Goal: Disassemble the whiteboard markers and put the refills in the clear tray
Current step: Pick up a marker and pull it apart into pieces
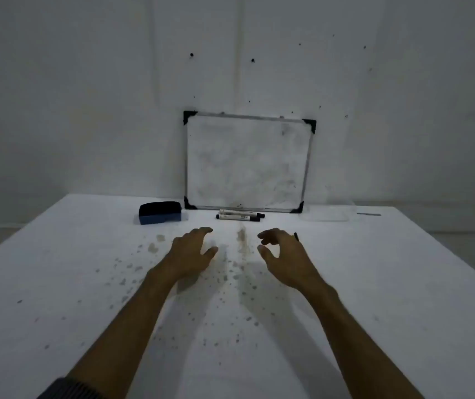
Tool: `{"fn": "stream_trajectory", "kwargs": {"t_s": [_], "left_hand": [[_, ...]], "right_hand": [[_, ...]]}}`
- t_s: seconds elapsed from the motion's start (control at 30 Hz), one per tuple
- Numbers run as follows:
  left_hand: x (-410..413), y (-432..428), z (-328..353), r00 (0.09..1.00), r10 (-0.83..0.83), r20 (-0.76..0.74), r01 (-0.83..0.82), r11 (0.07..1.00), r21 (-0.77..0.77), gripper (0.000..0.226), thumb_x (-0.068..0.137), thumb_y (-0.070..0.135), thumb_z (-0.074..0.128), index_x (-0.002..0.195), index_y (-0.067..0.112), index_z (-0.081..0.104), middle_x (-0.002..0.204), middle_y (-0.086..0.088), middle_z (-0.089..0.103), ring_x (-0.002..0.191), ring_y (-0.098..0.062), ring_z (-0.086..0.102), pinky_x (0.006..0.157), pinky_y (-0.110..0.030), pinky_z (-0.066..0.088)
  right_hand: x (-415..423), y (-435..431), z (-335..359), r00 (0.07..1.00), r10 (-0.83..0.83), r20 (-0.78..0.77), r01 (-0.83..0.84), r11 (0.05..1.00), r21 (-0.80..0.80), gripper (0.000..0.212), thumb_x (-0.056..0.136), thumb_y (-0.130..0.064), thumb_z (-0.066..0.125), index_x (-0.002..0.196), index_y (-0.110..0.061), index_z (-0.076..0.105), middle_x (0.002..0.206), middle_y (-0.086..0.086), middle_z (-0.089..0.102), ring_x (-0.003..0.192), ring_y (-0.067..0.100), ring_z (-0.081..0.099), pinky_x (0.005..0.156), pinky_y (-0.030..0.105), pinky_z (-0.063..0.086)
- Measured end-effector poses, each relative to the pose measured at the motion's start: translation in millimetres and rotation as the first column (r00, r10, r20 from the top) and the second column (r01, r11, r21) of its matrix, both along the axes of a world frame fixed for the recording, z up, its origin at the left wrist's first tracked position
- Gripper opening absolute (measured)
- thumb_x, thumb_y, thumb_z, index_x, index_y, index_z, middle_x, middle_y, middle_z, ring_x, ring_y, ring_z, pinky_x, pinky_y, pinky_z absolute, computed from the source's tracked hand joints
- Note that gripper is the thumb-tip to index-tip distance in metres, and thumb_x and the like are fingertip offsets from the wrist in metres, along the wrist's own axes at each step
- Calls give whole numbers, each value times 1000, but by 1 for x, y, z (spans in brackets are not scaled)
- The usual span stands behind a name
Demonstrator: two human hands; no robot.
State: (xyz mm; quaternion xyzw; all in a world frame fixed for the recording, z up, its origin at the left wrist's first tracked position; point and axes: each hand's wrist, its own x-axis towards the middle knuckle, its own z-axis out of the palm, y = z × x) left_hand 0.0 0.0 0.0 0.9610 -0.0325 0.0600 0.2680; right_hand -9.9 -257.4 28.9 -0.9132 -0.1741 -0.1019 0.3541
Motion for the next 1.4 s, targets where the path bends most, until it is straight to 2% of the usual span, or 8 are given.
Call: {"fn": "stream_trajectory", "kwargs": {"t_s": [0.13,0.5,0.8,0.93,1.03,1.23,1.3,1.4], "left_hand": [[20,5,-28,996,59,60,-60,998,18,64,102,50,51,155,16,39,162,-7,41,147,-25,38,125,-41,21],[35,8,-54,970,62,237,-76,996,54,55,100,49,54,144,16,53,158,-4,46,144,-21,41,123,-38,19],[23,2,-34,979,162,127,-112,937,-332,61,102,44,57,153,17,39,153,0,50,138,-16,46,113,-27,33],[9,-7,-13,959,239,150,-96,776,-623,43,106,47,45,145,33,49,122,5,70,106,-10,68,92,-27,55],[-3,-14,-6,961,124,245,73,744,-664,30,108,44,42,128,36,63,87,4,71,71,-7,66,71,-24,58],[-12,-20,-15,977,33,210,132,680,-722,22,104,35,57,101,26,77,77,-2,72,68,-12,67,73,-24,61],[-9,-19,-17,988,85,128,63,536,-842,22,104,29,60,105,17,78,82,-7,73,72,-18,71,76,-31,64],[-5,-26,-18,996,90,11,-12,254,-967,22,101,25,64,103,9,80,86,-11,74,77,-23,73,76,-32,63]], "right_hand": [[54,29,-9,1000,-13,-23,10,993,-120,51,91,-57,68,132,-27,62,130,-4,64,121,17,59,104,39,39],[170,103,-41,962,-53,269,158,909,-385,40,96,-47,65,126,-22,74,117,11,61,109,30,56,94,39,38],[155,102,-34,964,-38,264,157,881,-447,46,100,-60,50,117,-24,73,121,3,69,114,24,56,98,38,35],[100,87,-22,997,1,82,13,986,-167,50,97,-71,44,107,-30,70,100,-7,78,100,15,66,94,40,42],[56,67,-11,985,121,-122,-112,991,77,43,91,-74,53,106,-36,66,95,-10,75,83,6,70,73,27,55],[9,31,-8,964,165,-211,-102,954,281,40,85,-62,72,111,-32,72,90,-8,80,59,12,75,60,28,61],[7,15,-5,923,265,-278,-114,880,461,37,85,-51,79,114,-28,73,93,0,82,63,18,77,55,26,57],[11,2,-3,863,419,-283,-32,603,797,32,84,-33,85,114,-23,77,100,8,81,71,24,74,55,26,54]]}}
